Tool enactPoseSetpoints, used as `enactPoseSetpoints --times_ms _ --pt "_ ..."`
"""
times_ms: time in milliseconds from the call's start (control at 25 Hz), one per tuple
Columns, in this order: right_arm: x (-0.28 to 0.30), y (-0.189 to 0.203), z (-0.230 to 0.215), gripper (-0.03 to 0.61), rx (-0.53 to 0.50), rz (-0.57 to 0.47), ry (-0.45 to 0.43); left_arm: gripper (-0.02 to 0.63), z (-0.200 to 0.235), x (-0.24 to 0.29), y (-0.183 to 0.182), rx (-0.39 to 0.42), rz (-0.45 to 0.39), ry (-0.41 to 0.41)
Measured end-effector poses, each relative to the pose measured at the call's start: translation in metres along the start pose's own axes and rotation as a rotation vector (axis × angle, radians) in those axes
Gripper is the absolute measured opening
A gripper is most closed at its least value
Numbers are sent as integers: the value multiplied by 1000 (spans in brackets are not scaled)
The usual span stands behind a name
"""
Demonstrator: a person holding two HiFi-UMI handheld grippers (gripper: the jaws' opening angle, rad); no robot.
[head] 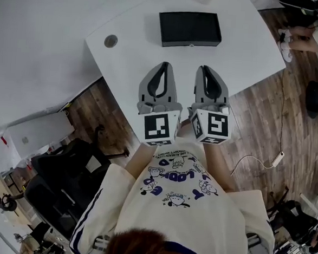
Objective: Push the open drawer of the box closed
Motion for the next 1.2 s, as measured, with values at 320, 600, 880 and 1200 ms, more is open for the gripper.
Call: enactPoseSetpoints --times_ms 320,600,880,1200 --pt "-3 -7 6 43 -20 -19 22 15 1 -5 -1 5 -12 20" --pt "-1 -10 7 43 -17 -22 17 15 2 -3 -5 12 -18 18" --pt "-1 -12 6 43 -6 -16 10 15 -1 -3 -8 13 -28 25" --pt "2 -12 10 43 -8 -17 4 15 1 0 -8 10 -28 28"
Point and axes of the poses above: the fingertips, and each gripper's own axes: x forward along the fingers, z to its left, y out of its underside, the point moved 10 cm from there along -x, backward along the fingers, and after that the axes turned 15 degrees about -x, right-handed, at the moved point
